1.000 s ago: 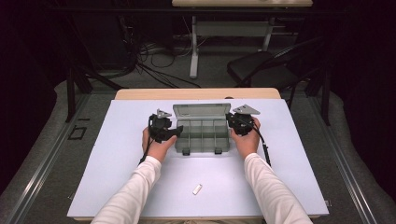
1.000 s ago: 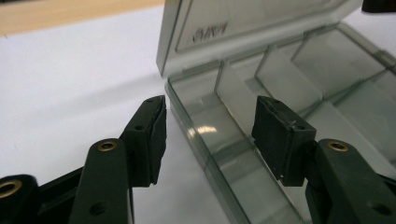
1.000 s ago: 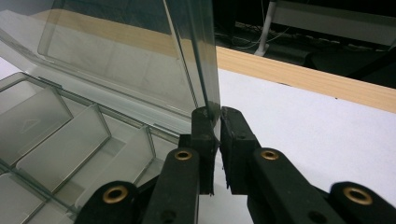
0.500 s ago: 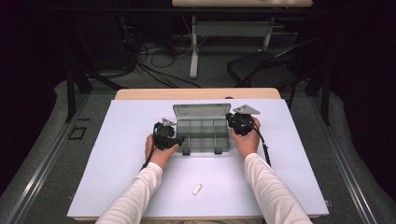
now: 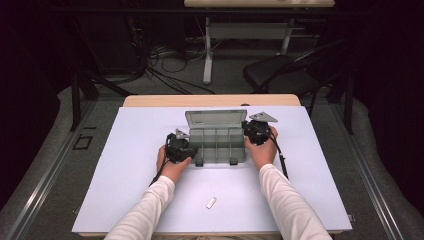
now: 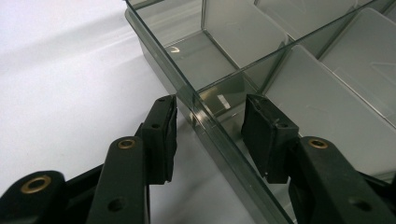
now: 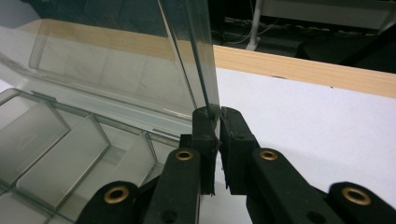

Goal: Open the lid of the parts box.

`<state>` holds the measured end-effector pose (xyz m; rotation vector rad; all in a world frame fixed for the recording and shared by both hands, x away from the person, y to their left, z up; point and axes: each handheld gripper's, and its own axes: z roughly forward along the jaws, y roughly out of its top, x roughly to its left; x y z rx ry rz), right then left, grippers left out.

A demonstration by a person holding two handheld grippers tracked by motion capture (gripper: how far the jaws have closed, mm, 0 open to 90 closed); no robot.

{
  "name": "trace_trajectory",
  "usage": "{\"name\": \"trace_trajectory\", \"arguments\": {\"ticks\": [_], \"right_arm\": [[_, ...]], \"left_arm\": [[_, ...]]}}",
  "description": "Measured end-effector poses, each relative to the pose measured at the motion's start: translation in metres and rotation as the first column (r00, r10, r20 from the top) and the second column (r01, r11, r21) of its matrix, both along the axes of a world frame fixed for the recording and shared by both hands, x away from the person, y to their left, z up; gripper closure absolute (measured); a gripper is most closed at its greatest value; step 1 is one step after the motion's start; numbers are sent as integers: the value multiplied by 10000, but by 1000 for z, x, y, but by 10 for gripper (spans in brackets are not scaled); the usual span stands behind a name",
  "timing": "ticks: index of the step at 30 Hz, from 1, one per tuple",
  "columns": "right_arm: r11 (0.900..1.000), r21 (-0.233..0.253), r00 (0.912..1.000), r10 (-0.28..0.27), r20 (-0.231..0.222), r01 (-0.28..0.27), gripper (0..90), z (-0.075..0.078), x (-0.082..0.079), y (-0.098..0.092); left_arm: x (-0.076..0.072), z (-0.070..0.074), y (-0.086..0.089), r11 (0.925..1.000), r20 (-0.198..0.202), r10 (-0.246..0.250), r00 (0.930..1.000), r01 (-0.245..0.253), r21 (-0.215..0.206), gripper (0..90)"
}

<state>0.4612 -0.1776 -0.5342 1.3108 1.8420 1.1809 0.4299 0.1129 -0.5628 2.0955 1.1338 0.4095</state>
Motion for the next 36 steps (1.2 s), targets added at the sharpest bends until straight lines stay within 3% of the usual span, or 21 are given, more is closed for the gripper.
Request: {"name": "trace_trajectory", "arguments": {"ticks": [10,14,36], "right_arm": [[9962,324,9961,-792,-398,805,865,3,4,7],[9930,448,9911,-1051,-823,1090,871,7,9,8],[9845,497,9630,-1536,-2215,1685,889,11,42,12]], "left_arm": [[-1,0,-1,9998,41,176,9998,-177,19,570],[-2,0,-1,9998,40,215,9998,-215,12,576],[-2,-1,-1,9996,31,253,9997,-252,-80,582]]}}
